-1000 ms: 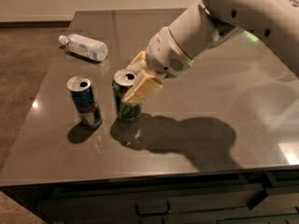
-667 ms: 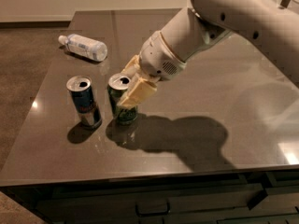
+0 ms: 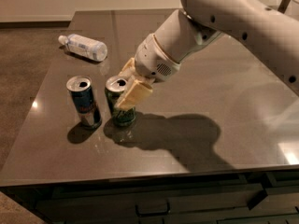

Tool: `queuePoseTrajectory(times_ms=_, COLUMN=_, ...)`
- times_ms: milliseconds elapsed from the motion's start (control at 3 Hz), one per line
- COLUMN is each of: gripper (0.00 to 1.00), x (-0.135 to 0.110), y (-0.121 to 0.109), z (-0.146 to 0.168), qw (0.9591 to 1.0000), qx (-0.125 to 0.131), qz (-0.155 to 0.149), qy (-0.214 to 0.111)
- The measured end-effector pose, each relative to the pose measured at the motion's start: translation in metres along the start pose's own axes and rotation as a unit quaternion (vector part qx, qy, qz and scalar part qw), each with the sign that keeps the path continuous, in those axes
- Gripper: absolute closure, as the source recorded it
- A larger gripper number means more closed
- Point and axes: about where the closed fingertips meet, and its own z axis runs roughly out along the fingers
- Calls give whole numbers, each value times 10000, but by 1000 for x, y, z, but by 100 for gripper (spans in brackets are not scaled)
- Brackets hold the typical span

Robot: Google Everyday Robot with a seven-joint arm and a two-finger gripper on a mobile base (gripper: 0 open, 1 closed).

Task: Move green can near redbull can

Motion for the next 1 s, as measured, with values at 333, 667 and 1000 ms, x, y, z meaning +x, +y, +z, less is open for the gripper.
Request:
queuePoseTrajectory(times_ms=333, gripper=13, x=5, y=-3, z=0, qw=10000, qx=-22, qz=67, qy=-31)
queuePoseTrajectory(times_ms=667, gripper=0, x=4, y=-3, z=1, qw=10000, qx=-34, qz=55, qy=-29)
queuePoseTrajectory(times_ms=1000, gripper=0, x=4, y=-2, z=1, qw=10000, qx=-34, qz=55, qy=-29)
